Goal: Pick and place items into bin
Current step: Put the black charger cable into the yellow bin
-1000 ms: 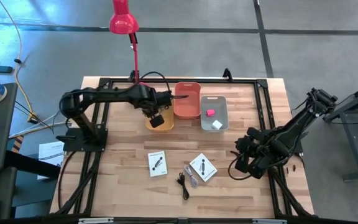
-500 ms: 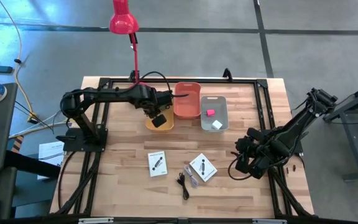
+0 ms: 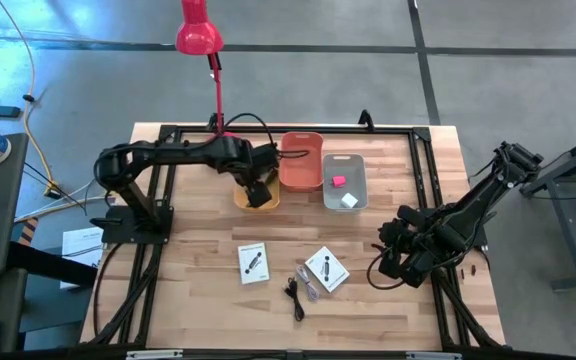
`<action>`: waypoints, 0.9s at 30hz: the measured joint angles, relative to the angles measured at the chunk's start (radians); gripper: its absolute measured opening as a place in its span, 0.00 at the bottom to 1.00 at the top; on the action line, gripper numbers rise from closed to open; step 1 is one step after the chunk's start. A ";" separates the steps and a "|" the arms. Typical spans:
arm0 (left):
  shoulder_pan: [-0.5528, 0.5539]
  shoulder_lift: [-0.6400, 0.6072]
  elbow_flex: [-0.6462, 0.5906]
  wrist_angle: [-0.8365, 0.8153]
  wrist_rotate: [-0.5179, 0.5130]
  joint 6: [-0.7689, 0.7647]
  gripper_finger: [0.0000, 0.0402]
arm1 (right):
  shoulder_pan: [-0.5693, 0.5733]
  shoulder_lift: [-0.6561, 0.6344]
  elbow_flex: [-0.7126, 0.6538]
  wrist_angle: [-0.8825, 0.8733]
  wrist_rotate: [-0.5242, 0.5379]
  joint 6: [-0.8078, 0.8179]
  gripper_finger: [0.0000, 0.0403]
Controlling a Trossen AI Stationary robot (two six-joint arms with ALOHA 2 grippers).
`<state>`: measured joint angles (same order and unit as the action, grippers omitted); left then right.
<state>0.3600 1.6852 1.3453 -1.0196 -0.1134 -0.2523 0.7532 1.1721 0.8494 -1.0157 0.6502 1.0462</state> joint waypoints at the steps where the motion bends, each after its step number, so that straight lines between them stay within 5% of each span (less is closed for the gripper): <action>1: -0.007 -0.005 0.000 0.017 0.015 0.019 0.53 | 0.000 0.000 0.000 0.000 0.000 0.000 0.49; 12: -0.252 -0.047 0.000 0.221 0.292 0.454 0.53 | 0.000 0.000 -0.083 0.074 -0.050 0.026 0.49; 21: -0.515 -0.021 0.003 0.428 0.163 0.601 0.46 | -0.001 0.000 -0.163 0.341 -0.092 0.029 0.49; 27: -0.586 -0.002 -0.001 0.378 0.115 0.645 0.42 | -0.004 0.016 -0.161 0.697 -0.051 -0.014 0.49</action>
<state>-0.2261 1.6830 1.3445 -0.6418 0.0012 0.3925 0.7489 1.1880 0.6879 -0.3185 0.5992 1.0322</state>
